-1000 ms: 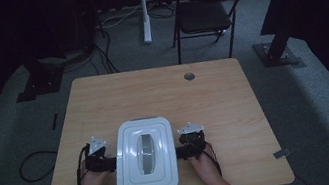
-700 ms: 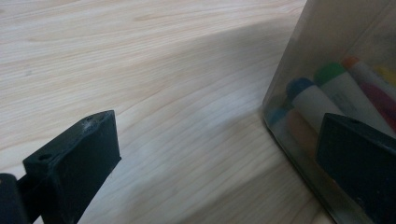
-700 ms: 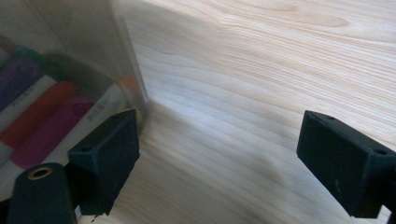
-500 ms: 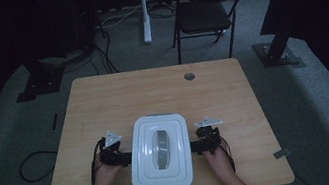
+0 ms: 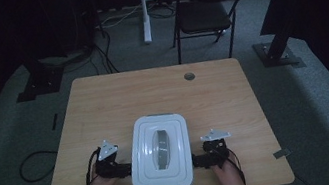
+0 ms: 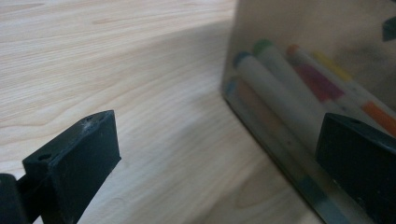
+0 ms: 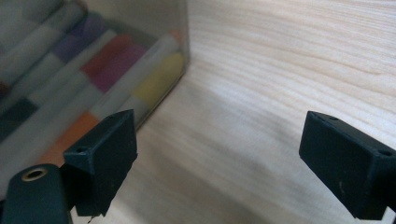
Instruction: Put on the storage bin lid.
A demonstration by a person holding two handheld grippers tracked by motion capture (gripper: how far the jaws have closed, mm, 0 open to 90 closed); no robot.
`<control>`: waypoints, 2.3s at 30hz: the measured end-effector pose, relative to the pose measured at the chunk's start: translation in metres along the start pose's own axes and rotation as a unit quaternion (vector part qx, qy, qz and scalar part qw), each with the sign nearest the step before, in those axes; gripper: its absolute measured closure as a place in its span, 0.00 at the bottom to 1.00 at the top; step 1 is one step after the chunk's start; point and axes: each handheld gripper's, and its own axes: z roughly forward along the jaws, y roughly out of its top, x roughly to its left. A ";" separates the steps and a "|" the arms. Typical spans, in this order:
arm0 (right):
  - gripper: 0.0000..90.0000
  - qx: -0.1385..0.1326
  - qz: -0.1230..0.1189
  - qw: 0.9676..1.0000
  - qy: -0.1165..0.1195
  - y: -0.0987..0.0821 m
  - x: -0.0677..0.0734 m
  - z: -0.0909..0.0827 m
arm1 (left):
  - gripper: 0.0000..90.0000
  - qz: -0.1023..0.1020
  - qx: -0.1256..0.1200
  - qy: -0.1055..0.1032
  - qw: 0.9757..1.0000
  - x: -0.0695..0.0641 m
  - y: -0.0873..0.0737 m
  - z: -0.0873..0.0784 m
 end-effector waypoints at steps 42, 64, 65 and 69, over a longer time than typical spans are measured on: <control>0.17 0.012 0.037 0.999 -0.036 0.032 -0.058 0.031 | 0.01 -0.013 0.017 0.014 1.000 -0.009 0.033 0.066; 0.13 -0.026 0.058 0.997 -0.043 0.024 -0.072 0.031 | 0.01 -0.013 0.007 -0.007 1.000 0.013 0.035 0.075; 0.13 -0.025 0.059 0.997 -0.043 0.024 -0.072 0.031 | 0.01 -0.013 0.007 -0.007 1.000 0.013 0.035 0.075; 0.13 -0.027 0.057 0.997 -0.046 0.023 -0.073 0.030 | 0.01 -0.006 -0.003 -0.014 1.000 0.012 0.036 0.073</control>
